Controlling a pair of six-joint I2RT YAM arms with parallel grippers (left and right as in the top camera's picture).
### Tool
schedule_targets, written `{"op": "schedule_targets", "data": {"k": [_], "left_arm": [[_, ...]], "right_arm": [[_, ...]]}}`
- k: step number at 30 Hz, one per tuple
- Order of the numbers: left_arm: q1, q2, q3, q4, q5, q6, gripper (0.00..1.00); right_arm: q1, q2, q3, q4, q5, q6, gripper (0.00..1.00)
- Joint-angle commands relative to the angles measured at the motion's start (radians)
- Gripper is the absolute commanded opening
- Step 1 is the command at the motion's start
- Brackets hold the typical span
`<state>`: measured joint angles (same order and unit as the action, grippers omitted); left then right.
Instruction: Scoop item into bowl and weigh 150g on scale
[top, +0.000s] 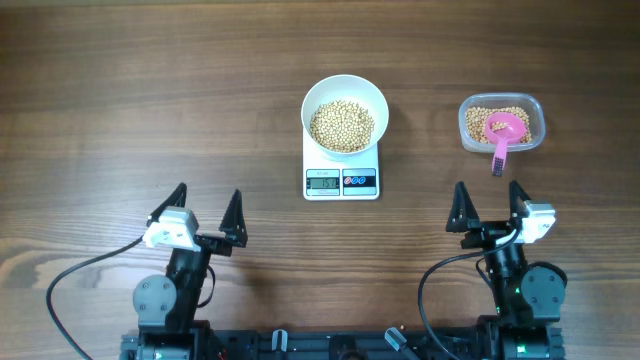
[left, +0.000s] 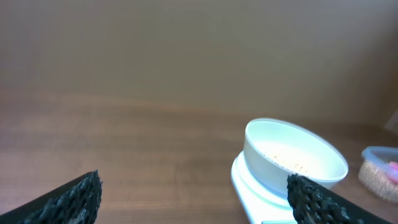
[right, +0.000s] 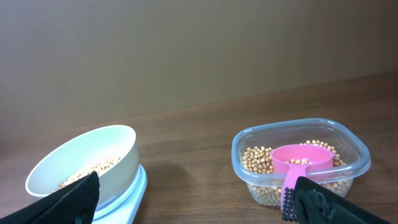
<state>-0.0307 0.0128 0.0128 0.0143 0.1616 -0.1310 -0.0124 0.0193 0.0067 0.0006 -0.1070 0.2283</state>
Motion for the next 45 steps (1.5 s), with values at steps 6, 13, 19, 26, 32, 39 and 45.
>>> {"op": "schedule_targets", "data": {"k": [6, 13, 19, 26, 32, 39, 45], "left_arm": [[0.010, -0.010, -0.007, -0.080, -0.006, 0.019, 1.00], [0.010, -0.010, -0.007, -0.086, -0.059, 0.023, 1.00], [0.010, -0.010, -0.007, -0.086, -0.050, 0.204, 1.00], [0.010, -0.010, -0.007, -0.090, -0.090, 0.202, 1.00], [0.010, -0.010, -0.007, -0.094, -0.137, 0.175, 1.00], [0.010, -0.010, -0.007, -0.093, -0.136, 0.175, 1.00], [0.010, -0.010, -0.007, -0.091, -0.133, 0.176, 1.00]], "right_arm": [[-0.006, -0.009, -0.002, 0.003, 0.014, -0.018, 1.00], [-0.006, -0.009, -0.002, 0.003, 0.014, -0.018, 1.00], [-0.006, -0.009, -0.002, 0.003, 0.014, -0.018, 1.00], [-0.006, -0.009, -0.002, 0.003, 0.014, -0.018, 1.00], [-0.006, -0.009, -0.002, 0.003, 0.014, -0.018, 1.00], [-0.006, -0.009, -0.002, 0.003, 0.014, -0.018, 1.00], [-0.006, -0.009, -0.002, 0.003, 0.014, -0.018, 1.00]]}}
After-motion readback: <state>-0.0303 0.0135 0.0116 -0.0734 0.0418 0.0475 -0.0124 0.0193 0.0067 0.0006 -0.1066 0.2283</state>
